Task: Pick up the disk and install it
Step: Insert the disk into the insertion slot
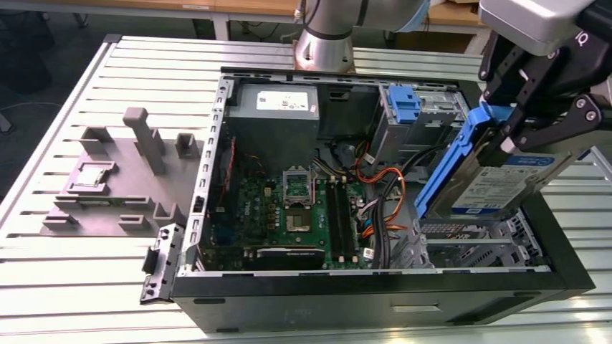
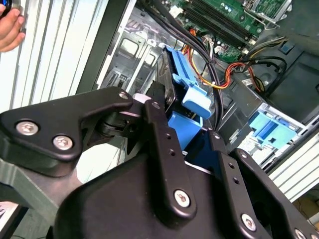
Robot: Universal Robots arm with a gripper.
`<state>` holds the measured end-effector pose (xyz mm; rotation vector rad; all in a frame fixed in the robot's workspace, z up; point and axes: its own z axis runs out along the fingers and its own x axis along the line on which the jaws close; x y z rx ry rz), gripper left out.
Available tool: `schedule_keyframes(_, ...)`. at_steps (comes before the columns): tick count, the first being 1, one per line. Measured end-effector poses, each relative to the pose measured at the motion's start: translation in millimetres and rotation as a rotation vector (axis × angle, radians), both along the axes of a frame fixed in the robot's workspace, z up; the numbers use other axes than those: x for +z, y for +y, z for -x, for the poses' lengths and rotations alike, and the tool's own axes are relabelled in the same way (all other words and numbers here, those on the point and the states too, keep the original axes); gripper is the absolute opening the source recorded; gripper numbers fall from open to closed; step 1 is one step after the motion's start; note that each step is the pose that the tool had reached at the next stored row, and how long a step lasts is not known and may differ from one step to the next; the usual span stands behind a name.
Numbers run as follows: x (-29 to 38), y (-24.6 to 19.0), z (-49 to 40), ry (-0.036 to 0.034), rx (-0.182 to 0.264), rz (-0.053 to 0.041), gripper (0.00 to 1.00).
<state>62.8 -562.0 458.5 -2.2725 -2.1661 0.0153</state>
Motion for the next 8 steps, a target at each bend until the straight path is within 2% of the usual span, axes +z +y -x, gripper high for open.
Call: schedule_keyframes(8,-7.1,-0.7,-5.3,0.0000,0.005,-0.0003,0.37)
